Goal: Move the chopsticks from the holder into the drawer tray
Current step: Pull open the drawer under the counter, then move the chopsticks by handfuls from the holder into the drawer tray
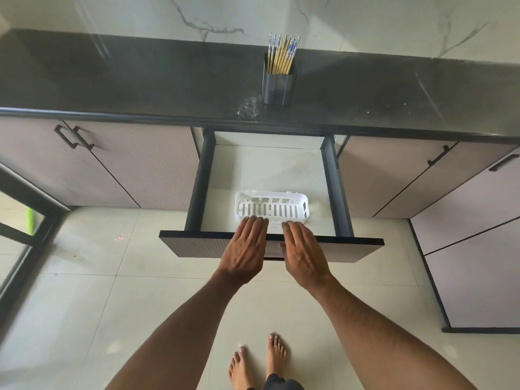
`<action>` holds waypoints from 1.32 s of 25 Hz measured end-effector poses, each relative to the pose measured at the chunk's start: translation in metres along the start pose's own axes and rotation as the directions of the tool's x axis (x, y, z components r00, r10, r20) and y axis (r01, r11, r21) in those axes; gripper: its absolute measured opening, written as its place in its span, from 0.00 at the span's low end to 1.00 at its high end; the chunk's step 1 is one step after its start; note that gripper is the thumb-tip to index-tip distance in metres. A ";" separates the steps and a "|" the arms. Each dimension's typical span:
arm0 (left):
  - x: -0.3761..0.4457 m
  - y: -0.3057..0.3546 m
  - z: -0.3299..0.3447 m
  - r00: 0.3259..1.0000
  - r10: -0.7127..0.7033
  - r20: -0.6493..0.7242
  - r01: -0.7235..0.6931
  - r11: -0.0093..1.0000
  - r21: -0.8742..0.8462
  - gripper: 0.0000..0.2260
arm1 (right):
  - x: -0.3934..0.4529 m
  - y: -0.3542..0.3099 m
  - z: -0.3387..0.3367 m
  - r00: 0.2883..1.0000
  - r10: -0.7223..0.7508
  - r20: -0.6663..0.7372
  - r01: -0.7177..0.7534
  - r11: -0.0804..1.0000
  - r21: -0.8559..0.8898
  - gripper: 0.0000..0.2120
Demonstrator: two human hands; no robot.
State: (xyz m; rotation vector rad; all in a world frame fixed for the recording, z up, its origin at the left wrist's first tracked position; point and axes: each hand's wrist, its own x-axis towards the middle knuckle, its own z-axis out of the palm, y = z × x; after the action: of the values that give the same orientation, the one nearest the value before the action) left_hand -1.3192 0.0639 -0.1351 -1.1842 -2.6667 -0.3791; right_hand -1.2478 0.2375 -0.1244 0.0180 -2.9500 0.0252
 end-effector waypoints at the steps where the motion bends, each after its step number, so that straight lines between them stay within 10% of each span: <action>1: 0.010 -0.004 -0.007 1.000 -0.019 -0.007 0.019 1.000 0.000 0.24 | 0.010 0.002 -0.007 1.000 0.010 0.001 -0.009 1.000 -0.016 0.23; 22: 0.293 -0.092 -0.116 0.966 -0.090 -0.244 0.125 0.983 0.135 0.24 | 0.280 0.095 -0.117 0.948 0.112 -0.296 -0.154 0.981 -0.120 0.28; 33: 0.452 -0.137 -0.088 0.943 -0.206 -0.260 0.220 0.975 0.024 0.22 | 0.441 0.166 -0.093 0.967 0.079 -0.244 -0.041 0.986 0.159 0.22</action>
State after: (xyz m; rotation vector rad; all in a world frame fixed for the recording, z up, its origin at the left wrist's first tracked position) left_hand -1.7129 0.2632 0.0552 -0.7730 -2.5638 -0.4590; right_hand -1.6655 0.4005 0.0485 -0.0494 -2.6886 0.2438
